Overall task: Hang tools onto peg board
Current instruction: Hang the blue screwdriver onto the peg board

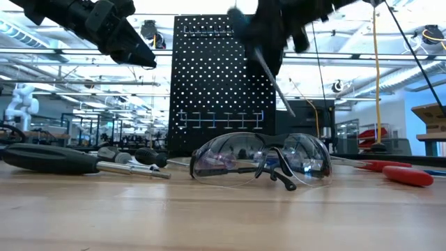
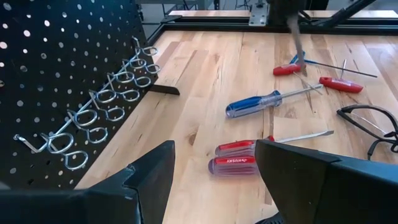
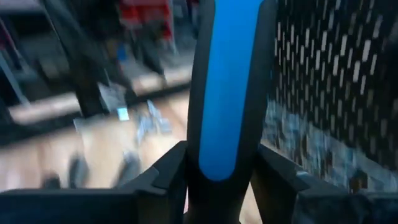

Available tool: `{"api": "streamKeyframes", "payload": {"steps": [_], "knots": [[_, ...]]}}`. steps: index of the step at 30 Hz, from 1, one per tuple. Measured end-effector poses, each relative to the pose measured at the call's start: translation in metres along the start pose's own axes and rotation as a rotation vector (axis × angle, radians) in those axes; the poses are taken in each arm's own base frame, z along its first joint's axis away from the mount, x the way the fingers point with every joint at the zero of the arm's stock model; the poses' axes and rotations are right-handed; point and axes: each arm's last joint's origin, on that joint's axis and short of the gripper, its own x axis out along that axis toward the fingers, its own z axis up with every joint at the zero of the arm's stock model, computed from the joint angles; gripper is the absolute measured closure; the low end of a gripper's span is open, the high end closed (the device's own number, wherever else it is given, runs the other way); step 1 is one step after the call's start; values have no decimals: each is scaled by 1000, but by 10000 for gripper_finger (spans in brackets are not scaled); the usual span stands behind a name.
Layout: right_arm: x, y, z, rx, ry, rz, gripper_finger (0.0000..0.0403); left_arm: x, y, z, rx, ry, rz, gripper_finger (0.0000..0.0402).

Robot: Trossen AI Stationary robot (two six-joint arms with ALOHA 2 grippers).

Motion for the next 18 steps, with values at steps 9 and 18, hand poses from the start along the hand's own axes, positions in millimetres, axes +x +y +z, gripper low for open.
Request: {"api": "streamKeyframes", "payload": {"steps": [9, 18], "knots": [[-11, -17, 68, -21, -558, -89, 268, 0, 0, 0, -2, -1, 0, 171], [15, -70, 102, 54, -771, -164, 268, 0, 0, 3, -7, -35, 1, 171]]}}
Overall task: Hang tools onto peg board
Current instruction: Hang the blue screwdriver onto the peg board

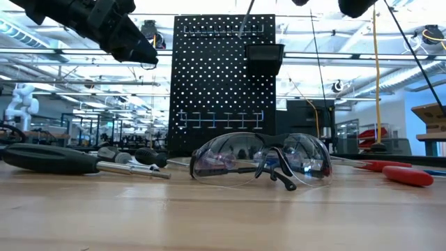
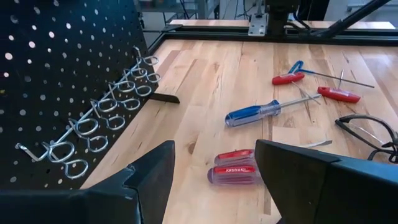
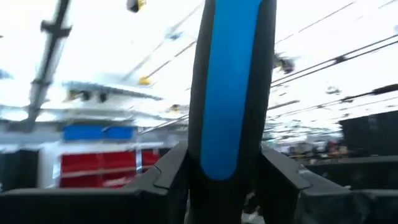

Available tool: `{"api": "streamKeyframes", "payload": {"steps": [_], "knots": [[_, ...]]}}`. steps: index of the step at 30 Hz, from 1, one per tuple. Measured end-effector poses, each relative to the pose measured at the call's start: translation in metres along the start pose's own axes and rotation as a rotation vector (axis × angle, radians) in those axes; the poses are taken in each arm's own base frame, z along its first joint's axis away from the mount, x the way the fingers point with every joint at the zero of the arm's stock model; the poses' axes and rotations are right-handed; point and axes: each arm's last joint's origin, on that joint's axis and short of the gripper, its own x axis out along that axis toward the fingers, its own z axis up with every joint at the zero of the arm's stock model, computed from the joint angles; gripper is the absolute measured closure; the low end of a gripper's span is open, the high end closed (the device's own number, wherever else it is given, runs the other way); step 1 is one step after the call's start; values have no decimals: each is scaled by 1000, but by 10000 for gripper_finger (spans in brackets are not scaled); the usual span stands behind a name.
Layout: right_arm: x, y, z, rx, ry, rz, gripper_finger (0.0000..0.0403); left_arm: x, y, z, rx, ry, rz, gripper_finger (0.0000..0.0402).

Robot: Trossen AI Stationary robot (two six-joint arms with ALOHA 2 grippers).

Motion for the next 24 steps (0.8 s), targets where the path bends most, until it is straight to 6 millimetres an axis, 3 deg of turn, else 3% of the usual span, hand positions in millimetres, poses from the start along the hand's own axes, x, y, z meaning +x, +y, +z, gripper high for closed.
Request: {"api": "streamKeyframes", "payload": {"steps": [6, 24], "knots": [[28, -16, 5, -9, -17, -15, 267, 0, 1, 6, -9, -59, 27, 171], [47, -52, -16, -21, -19, -131, 267, 0, 2, 7, -4, -66, 48, 171]]}}
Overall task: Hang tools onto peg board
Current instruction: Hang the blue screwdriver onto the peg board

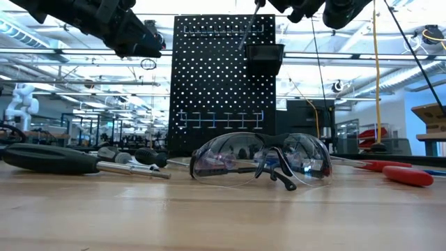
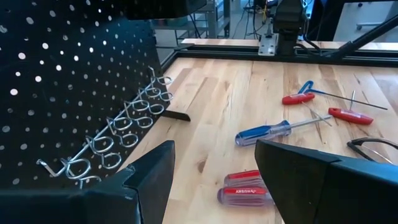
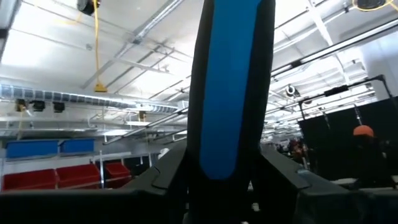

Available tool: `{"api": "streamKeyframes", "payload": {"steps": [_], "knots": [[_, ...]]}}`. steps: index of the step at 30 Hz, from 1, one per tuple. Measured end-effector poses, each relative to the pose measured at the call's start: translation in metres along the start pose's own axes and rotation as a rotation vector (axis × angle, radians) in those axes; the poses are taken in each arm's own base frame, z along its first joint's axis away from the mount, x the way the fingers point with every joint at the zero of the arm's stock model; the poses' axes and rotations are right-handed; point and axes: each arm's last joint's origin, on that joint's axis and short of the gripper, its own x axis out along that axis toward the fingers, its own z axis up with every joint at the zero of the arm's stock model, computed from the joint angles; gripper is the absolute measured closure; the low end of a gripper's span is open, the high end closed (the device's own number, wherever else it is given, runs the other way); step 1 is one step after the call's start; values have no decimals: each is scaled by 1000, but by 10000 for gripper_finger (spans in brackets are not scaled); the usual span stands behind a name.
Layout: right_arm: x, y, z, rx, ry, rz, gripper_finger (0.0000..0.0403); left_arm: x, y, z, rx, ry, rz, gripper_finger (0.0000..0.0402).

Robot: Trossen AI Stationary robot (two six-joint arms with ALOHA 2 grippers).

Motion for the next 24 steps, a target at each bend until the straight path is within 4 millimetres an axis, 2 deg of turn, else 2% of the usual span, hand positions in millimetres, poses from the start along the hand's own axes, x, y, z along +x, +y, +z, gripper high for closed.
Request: {"api": "streamKeyframes", "payload": {"steps": [24], "knots": [[10, -17, -6, -46, 22, -15, 267, 0, 0, 0, 2, 0, 0, 171]]}}
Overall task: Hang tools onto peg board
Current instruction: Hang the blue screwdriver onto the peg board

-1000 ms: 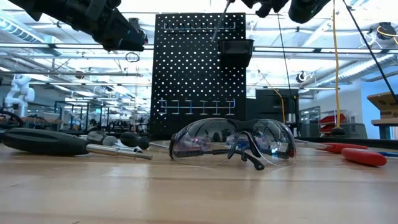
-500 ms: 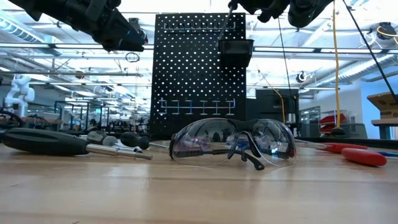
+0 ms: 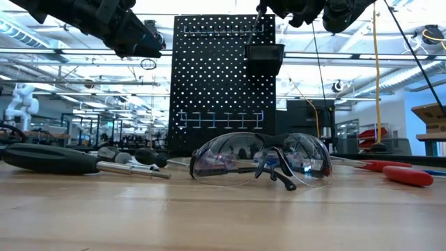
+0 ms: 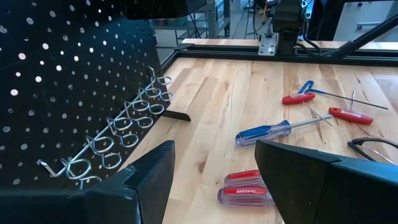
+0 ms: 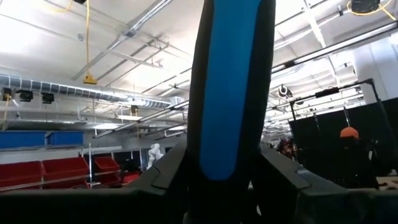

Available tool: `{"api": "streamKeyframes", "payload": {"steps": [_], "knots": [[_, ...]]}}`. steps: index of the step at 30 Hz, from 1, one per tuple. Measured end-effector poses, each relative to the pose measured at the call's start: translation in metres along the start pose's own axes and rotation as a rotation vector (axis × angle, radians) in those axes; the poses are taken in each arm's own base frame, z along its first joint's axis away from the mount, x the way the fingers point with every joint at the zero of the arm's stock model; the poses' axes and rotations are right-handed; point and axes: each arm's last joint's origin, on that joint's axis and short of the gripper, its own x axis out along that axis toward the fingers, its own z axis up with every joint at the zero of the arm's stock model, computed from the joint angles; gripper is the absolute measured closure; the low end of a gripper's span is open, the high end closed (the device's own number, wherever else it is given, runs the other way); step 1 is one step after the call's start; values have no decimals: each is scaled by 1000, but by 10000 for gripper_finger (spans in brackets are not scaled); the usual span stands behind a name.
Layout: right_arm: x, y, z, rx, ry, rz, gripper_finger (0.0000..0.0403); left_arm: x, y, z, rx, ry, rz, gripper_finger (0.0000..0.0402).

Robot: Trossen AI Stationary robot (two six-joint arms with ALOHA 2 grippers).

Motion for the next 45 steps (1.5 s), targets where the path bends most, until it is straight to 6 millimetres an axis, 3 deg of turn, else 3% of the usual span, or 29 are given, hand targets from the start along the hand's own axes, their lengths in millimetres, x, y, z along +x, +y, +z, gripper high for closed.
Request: {"api": "streamKeyframes", "payload": {"steps": [16, 34, 45], "knots": [[2, -2, -21, -53, 56, -5, 263, 0, 0, 0, 0, 0, 0, 171], [-2, 3, -30, -213, 165, -54, 170, 0, 0, -1, 1, 9, -1, 171], [-17, 22, -22, -438, 227, -171, 156, 0, 0, -1, 0, 12, -1, 171]]}}
